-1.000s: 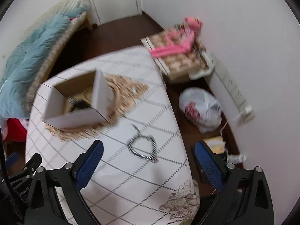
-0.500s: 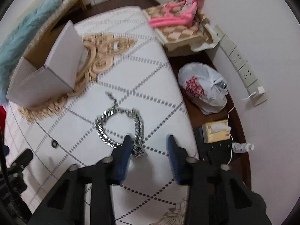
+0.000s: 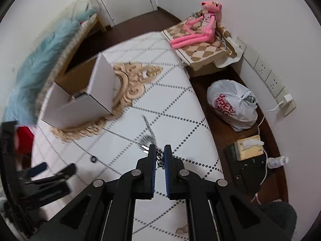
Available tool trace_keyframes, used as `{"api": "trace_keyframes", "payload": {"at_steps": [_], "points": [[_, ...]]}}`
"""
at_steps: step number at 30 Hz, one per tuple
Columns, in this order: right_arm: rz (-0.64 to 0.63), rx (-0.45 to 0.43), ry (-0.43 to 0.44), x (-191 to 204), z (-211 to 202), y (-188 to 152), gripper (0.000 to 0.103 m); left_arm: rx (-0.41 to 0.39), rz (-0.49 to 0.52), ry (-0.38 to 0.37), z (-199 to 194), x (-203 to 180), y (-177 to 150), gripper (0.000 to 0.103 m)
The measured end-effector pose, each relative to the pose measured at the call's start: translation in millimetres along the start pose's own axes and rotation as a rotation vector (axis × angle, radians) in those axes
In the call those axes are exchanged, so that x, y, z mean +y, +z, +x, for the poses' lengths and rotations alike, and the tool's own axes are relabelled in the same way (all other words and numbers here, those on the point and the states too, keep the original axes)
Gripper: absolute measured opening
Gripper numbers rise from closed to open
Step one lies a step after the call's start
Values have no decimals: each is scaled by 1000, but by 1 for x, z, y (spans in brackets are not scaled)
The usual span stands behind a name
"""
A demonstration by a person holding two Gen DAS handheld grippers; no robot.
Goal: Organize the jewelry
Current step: 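Grasp the small black ring with the left gripper while the right gripper holds the bracelet, then carry the black ring and silver bracelet over the white box with both grippers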
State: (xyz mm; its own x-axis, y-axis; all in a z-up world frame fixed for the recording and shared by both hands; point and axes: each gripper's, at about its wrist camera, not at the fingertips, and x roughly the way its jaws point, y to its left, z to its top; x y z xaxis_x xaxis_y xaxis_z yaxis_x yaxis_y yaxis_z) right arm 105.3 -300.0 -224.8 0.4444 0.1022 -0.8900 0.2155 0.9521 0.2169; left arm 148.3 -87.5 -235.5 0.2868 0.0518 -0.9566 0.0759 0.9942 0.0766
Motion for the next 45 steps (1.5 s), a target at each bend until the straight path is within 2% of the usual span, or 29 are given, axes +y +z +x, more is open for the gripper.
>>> {"api": "trace_keyframes", "payload": {"at_steps": [8,10,12,13,15,16,18,19,27,34,40,45], "points": [[36,6,-20,-11,3,1,8,-14,102,-43,11,-34,6,101],[42,7,-23,-14,4,2,8,-28,130,-53,13,-42,6,88],[47,6,-27,-15,3,2,8,-15,149,-66,17,-47,7,61],[49,6,-29,-16,3,3,8,-21,152,-84,17,-48,8,58],[53,4,-32,-18,2,4,8,-34,159,-103,16,-50,9,41],[56,2,-32,-19,2,5,8,-36,164,-120,15,-52,9,36],[58,-2,-34,-19,1,6,8,-40,172,-130,14,-54,11,14],[60,-4,-32,-20,-1,7,8,-42,176,-136,13,-55,11,11],[41,-47,18,-4,-26,18,8,-69,149,-188,-3,-45,12,10],[-1,-107,108,26,-66,44,8,-134,112,-243,-55,-15,25,10],[-64,-168,196,66,-97,86,8,-199,58,-286,-99,24,64,10],[-132,-172,224,107,-91,125,8,-217,37,-275,-101,46,102,10]]}}
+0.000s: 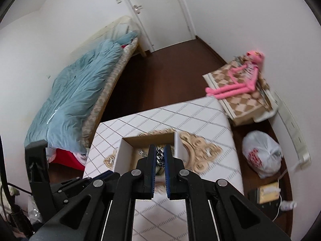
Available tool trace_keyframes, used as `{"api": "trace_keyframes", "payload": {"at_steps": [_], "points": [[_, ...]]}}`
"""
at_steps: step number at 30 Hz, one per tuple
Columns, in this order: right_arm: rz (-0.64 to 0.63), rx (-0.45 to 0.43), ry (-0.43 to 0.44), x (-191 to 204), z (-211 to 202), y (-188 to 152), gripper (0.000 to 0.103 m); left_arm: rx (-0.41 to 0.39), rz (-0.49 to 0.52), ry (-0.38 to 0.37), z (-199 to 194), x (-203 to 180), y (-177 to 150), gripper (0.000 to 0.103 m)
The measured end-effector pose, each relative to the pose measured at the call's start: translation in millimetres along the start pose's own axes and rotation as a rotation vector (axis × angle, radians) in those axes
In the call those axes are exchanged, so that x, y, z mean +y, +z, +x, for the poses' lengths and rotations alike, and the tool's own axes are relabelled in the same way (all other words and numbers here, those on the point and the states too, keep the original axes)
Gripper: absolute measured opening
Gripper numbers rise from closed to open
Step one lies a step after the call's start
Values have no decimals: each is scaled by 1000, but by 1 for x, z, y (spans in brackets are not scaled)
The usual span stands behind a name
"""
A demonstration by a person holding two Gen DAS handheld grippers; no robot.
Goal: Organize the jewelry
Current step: 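Carry the black ring and silver bracelet over the white box with both grippers, then open both grippers inside the box to release the ring and bracelet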
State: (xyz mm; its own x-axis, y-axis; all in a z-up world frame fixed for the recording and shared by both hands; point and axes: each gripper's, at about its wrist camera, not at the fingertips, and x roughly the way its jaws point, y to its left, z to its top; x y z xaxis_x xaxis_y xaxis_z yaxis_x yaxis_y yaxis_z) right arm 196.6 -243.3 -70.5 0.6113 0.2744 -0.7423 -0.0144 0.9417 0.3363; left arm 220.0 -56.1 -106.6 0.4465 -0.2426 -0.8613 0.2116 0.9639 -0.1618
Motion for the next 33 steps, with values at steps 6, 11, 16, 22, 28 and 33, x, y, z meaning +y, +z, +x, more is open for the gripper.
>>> {"api": "trace_keyframes", "payload": {"at_steps": [6,11,16,22,28,33], "points": [[-30,105,8,17,59,25,8,49,-42,5,30,33,29,10],[-39,211,4,22,112,27,8,91,-67,14,56,54,42,10],[-43,281,2,27,150,27,8,150,-101,2,78,68,50,10],[-40,331,29,32,172,32,8,217,-170,1,91,78,54,12],[-34,371,81,40,184,36,8,193,-193,38,87,85,58,68],[-2,462,93,35,201,31,9,180,-202,87,82,91,60,77]]}}
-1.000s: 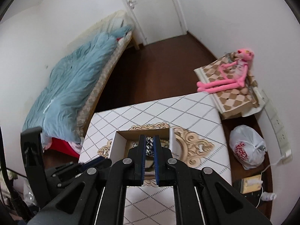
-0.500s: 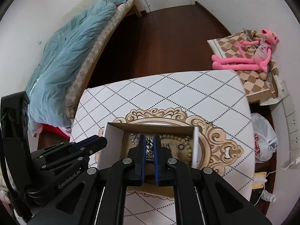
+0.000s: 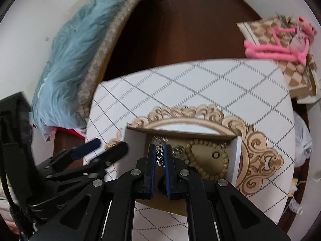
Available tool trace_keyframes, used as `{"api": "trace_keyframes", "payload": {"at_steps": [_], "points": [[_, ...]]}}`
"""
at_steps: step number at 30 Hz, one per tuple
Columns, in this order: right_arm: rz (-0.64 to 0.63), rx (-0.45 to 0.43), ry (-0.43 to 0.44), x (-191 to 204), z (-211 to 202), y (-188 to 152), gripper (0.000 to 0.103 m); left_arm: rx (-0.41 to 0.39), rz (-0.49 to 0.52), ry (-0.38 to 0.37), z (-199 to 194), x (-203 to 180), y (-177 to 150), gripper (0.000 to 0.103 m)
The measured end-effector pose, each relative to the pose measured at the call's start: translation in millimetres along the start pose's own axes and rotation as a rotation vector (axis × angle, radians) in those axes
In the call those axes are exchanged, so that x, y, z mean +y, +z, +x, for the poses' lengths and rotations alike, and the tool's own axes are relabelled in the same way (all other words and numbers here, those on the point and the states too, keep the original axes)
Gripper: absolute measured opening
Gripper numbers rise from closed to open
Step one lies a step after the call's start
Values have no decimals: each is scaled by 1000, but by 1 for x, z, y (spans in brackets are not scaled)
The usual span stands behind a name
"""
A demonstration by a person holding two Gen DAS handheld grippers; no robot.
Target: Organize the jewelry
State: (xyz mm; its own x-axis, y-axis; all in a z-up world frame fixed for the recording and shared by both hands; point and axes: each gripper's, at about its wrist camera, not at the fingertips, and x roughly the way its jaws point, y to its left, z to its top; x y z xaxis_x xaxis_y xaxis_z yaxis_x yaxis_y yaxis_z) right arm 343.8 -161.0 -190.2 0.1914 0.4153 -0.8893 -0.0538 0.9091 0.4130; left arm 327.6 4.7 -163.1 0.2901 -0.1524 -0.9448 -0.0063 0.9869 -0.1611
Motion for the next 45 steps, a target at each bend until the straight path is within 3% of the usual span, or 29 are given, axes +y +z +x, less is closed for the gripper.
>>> {"api": "trace_keyframes", "payload": {"at_steps": [2,5,9,10,12,15,22,28,45], "points": [[7,15,-26,-5,3,0,9,-13,16,34,-3,-1,-1,88],[9,11,-77,-13,-1,-4,13,-39,38,80,-8,-2,-5,89],[-30,-30,-191,-14,-13,-12,49,-96,57,131,-16,-4,-12,102],[-39,-36,-219,-14,-15,-14,53,-120,66,152,-19,-5,-16,102],[-53,-51,-286,-15,-20,-22,75,-151,87,190,-23,-7,-22,102],[-69,-76,-365,-18,-24,-36,96,-151,95,195,-23,-8,-31,103],[-61,-101,-479,-23,-31,-64,102,-134,94,179,-26,-15,-51,103],[-30,-135,-480,-23,-50,-80,102,-150,87,166,-45,-21,-65,103],[-87,-393,-500,42,-181,-167,102,-328,78,155,-180,-36,-140,102]]}}
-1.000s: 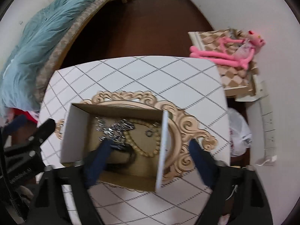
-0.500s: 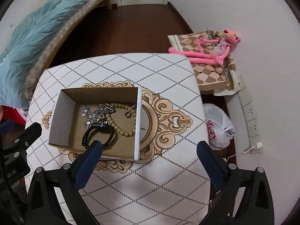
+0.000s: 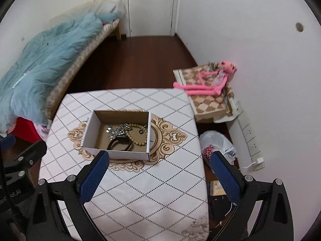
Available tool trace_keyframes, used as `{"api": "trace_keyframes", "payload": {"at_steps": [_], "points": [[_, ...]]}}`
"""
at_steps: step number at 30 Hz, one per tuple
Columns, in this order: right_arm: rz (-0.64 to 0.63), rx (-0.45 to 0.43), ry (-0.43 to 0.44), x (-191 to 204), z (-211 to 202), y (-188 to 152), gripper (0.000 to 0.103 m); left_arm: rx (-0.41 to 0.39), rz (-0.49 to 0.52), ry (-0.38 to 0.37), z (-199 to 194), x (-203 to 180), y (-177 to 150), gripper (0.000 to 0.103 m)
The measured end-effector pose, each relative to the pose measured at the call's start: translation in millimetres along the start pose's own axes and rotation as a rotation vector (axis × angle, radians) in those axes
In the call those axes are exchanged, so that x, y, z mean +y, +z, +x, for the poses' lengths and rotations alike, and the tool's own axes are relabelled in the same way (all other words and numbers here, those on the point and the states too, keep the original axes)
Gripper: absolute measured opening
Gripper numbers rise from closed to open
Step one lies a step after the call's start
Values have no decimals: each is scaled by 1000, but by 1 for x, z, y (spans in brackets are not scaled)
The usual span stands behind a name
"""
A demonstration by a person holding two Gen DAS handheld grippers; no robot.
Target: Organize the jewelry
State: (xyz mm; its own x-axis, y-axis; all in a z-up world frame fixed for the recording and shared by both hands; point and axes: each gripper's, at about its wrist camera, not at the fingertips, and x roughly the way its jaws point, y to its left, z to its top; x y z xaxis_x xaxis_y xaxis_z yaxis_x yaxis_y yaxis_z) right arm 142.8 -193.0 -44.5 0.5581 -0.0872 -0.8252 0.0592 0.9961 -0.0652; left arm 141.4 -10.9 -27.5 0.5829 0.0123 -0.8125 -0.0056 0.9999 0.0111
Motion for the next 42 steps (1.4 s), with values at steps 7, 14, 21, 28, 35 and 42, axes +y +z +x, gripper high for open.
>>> {"api": "trace_keyframes", "payload": {"at_steps": [7,14,21,28,35,42], "points": [[-4,-114,-12,-2,-76,-14,103,-97,-31,23,-62,10,-14,102],[-9,-170,0,-5,-123,-28,103,-136,-24,8,-100,12,-24,102],[-12,-191,10,-8,-151,-35,103,-131,-4,-17,-116,8,-29,102],[3,-169,-6,-14,-143,-22,103,-81,-18,-27,-96,7,-18,102],[14,-150,-29,-15,-117,0,103,-60,-2,1,-72,3,0,102],[-3,-110,-47,-8,-85,16,103,-24,1,19,-48,2,12,102]]}}
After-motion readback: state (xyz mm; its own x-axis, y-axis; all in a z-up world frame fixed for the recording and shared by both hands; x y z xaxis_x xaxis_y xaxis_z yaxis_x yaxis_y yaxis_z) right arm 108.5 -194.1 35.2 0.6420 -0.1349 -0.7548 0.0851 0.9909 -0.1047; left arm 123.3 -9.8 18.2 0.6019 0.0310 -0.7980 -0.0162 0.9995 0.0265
